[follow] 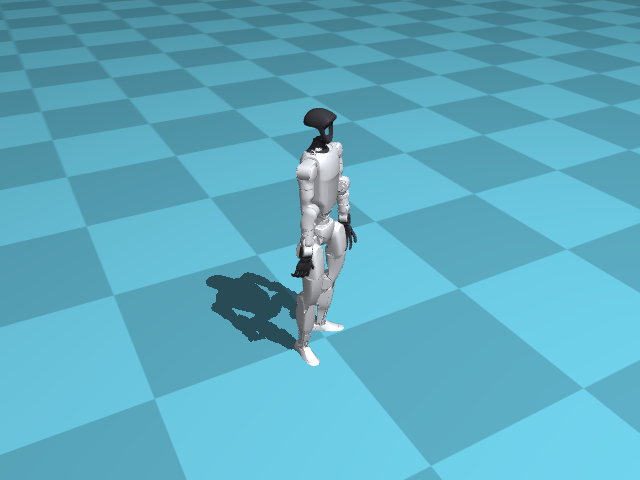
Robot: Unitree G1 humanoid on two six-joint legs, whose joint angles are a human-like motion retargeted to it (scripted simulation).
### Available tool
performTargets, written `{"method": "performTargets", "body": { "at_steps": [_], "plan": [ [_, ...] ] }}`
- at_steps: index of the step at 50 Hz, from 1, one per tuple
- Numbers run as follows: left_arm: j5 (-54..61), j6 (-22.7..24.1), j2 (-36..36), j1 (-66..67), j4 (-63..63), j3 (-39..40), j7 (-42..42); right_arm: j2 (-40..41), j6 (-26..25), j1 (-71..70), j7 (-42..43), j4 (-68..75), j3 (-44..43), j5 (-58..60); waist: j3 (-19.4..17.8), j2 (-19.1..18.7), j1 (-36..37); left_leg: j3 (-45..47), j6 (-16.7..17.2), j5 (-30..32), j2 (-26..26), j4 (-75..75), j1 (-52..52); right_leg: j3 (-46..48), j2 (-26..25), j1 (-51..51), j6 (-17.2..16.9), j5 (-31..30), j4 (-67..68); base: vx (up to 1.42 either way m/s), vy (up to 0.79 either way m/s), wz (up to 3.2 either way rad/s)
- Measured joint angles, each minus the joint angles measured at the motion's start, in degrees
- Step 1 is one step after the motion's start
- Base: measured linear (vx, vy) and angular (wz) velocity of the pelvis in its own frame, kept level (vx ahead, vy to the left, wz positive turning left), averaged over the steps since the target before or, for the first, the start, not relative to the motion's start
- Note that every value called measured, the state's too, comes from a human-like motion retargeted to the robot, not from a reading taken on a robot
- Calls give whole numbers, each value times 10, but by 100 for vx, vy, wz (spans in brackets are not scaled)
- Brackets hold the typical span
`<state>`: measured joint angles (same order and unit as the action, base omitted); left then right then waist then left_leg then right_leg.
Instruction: Upper body actions
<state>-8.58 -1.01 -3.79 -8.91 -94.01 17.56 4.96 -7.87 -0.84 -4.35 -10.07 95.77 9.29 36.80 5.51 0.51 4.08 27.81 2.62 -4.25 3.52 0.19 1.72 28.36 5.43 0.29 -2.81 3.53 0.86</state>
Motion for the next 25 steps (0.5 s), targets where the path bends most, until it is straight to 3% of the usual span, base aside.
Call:
{"method": "performTargets", "body": {
  "at_steps": [4, 10, 13, 20, 25],
  "plan": [
    [-16, 29, 23, -115, 72, -14, 68, -62, -70, 99, 57, 16, -79, -120, -6, -1, 6, 7, -2, -3, -2, 4, -2, 6, 6, 0, -2, -4, -3, -1, 5, -15],
    [-54, 81, 34, -202, 178, -59, 86, -109, -19, 211, 134, 16, -197, -238, -4, -4, 3, 13, -4, -6, -4, 7, -9, 11, 13, -5, -7, -7, -4, 0, 1, -7],
    [-84, 91, 22, -205, 200, -88, 57, -118, -28, 233, 147, 16, -217, -250, -4, -7, 3, 13, -4, -7, -4, 8, -9, 13, 14, -5, -7, -7, -4, 0, 0, 0],
    [-122, 76, 18, -120, 146, -110, 21, -89, -66, 182, 187, 16, -128, -256, 2, -17, 19, 22, -4, -8, -1, 4, -4, 9, 10, -7, -6, -7, -2, 0, 0, 0],
    [-101, 45, 11, 3, 33, -70, 29, -20, -9, 52, 178, 16, -15, -161, 6, -25, 19, 25, -3, -7, 2, -1, 6, -2, 2, -7, -2, -7, 1, 0, 0, 0]
  ]
}}
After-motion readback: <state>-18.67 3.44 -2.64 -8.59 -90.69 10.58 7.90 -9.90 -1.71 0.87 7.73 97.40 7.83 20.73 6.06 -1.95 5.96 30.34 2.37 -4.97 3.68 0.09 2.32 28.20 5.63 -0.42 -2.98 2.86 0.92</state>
